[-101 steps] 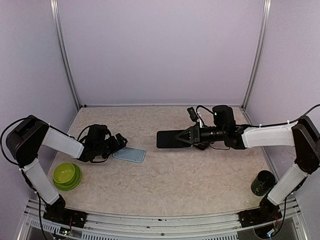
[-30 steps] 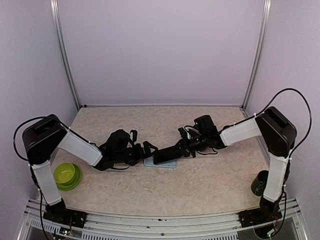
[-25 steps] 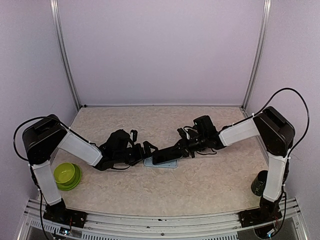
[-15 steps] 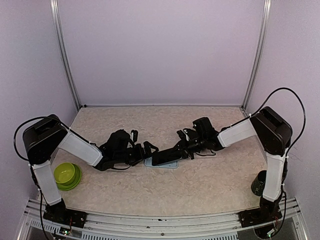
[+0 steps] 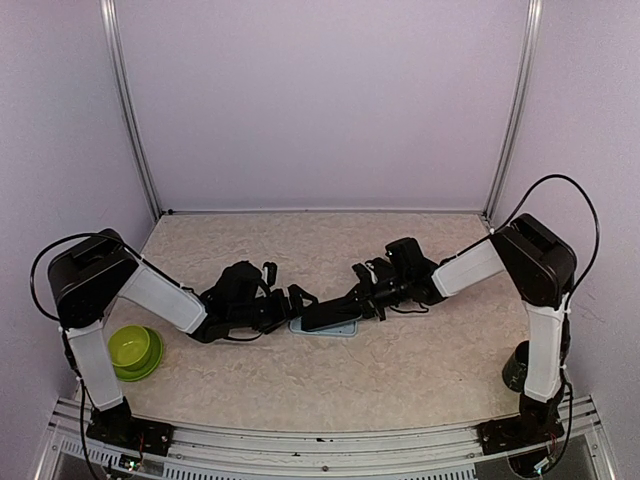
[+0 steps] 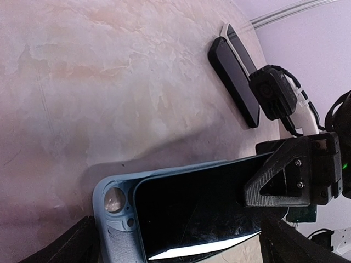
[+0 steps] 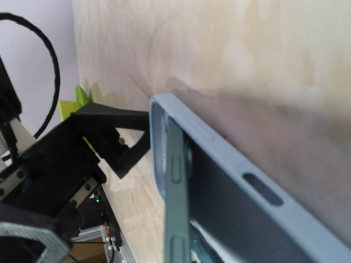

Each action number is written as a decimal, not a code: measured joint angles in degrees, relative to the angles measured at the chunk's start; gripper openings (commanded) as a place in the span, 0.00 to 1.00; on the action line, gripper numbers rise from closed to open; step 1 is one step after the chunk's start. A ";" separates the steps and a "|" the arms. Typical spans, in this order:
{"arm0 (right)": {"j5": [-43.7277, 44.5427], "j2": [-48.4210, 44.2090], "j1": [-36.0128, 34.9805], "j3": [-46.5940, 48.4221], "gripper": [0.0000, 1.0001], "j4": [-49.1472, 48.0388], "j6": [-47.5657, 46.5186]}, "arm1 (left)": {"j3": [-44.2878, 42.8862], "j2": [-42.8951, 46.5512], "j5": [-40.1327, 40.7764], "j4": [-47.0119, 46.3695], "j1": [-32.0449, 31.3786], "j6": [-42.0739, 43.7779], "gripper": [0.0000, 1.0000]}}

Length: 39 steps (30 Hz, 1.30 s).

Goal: Put the phone into the phone case
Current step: Install the phone on the phone case.

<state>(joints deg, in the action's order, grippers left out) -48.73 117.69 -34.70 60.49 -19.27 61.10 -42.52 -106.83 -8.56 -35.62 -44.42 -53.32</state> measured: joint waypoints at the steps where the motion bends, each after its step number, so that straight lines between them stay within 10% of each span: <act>1: -0.20 0.22 0.00 0.00 0.00 -0.39 0.35 | 0.00 -0.15 0.00 -0.11 -0.04 -0.09 0.99; 39: -2.32 6.21 -1.27 0.02 0.00 -14.45 9.42 | 1.57 -0.92 0.02 -4.61 -0.09 -0.76 0.99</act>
<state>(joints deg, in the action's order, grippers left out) -51.05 123.90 -35.97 60.51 -33.71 70.52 -40.95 -107.74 -8.54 -40.23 -44.51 -54.08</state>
